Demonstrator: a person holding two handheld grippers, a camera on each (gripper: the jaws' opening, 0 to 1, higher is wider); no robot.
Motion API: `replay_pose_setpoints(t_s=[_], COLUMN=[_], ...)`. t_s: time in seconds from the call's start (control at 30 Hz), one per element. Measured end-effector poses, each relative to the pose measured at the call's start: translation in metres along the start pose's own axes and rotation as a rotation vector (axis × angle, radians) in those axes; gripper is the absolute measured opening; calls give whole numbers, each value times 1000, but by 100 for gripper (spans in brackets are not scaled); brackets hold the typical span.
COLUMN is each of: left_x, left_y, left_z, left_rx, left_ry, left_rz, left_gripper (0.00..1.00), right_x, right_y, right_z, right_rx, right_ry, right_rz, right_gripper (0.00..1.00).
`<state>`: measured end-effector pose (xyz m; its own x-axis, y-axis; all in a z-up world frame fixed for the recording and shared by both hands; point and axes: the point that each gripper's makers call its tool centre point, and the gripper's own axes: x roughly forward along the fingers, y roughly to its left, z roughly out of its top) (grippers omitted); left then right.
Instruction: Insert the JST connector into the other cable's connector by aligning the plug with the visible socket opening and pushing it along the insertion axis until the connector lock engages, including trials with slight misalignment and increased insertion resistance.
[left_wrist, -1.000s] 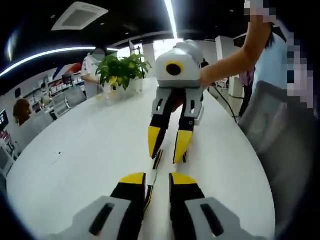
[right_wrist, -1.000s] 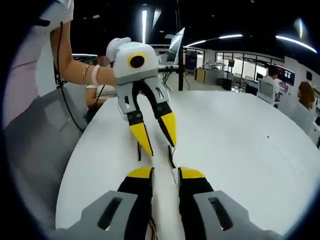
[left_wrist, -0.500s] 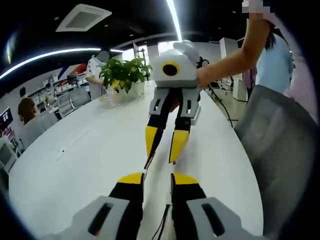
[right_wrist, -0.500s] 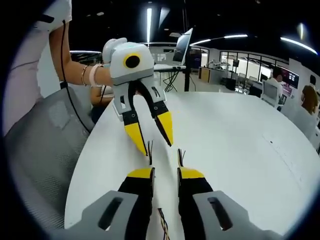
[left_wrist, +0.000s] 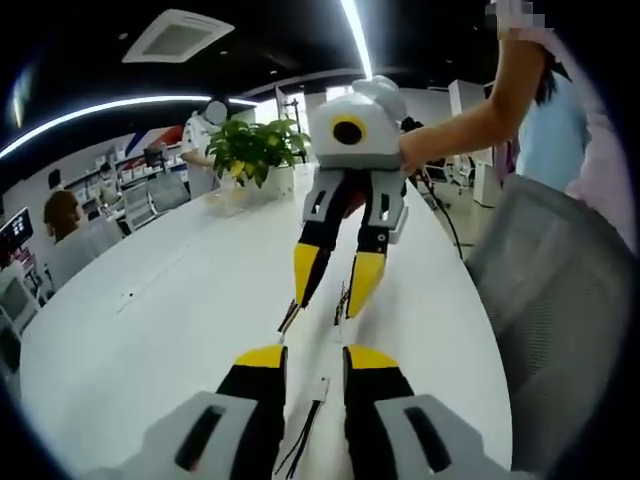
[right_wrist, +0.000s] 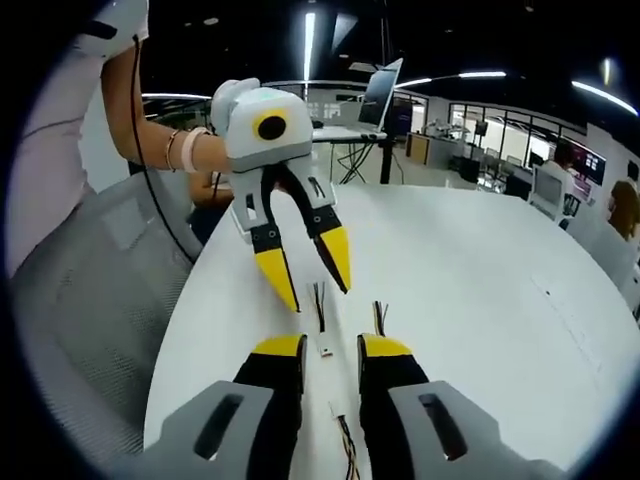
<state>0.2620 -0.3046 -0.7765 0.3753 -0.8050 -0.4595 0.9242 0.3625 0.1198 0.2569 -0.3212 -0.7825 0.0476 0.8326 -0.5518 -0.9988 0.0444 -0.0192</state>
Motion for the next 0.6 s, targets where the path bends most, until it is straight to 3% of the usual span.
replay_pose_setpoints(t_s=[0.2,0.6], left_x=[2,8], left_y=[-6,-12], left_z=[-3,-30], left_rx=[-6,-16], left_ry=[4,80], left_rz=[-4,-20], left_gripper=[16,16], right_x=[-1,-1], right_y=[4,8], right_z=[-5,-28], right_rx=[14,34], right_ry=[5,48], right_rz=[-4,6], right_gripper=[18,18])
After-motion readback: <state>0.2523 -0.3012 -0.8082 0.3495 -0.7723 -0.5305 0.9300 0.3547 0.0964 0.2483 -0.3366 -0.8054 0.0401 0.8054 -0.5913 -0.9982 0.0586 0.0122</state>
